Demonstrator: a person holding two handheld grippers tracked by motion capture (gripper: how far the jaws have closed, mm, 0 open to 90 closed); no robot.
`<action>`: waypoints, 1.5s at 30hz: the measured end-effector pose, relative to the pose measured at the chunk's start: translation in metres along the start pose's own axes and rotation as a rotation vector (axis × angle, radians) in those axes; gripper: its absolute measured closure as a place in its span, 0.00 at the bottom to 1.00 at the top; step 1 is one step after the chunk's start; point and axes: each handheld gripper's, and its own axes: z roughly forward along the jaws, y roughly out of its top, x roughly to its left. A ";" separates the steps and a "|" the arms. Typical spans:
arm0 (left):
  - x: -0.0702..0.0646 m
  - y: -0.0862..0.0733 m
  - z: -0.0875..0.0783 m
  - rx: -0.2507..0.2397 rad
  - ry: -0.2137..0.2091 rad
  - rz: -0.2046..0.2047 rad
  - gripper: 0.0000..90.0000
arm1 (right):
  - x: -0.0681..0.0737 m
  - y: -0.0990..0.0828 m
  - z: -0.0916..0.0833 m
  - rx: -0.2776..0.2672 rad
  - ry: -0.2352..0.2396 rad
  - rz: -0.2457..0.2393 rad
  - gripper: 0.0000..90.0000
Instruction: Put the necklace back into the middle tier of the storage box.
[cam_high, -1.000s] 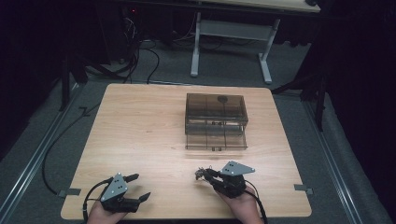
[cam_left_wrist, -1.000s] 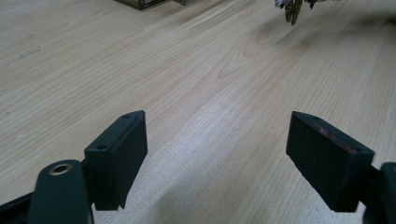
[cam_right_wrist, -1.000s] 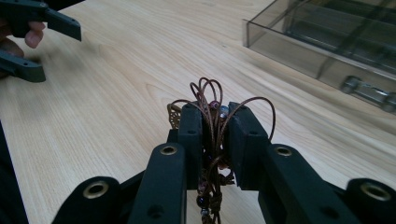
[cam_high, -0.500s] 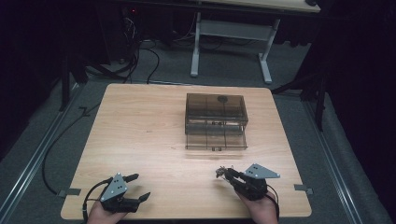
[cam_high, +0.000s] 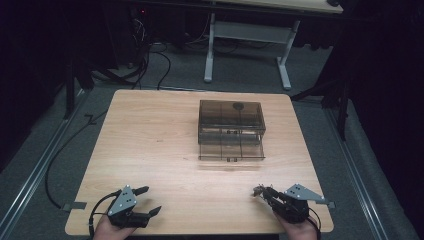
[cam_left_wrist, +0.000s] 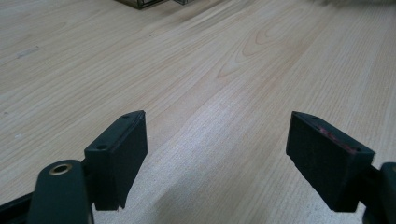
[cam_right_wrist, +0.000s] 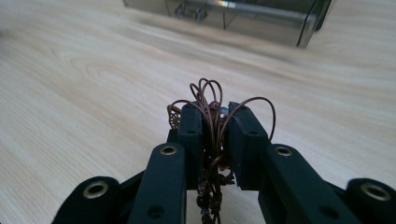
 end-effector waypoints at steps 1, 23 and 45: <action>0.000 0.000 0.000 0.002 0.000 0.000 0.23 | 0.001 -0.001 0.003 0.008 0.004 -0.005 0.85; 0.000 0.000 0.001 0.007 -0.002 0.000 0.24 | -0.001 0.005 0.035 0.112 -0.036 -0.031 0.74; 0.000 0.000 0.001 0.007 -0.004 0.000 0.24 | -0.020 -0.003 -0.004 0.039 -0.104 0.030 1.00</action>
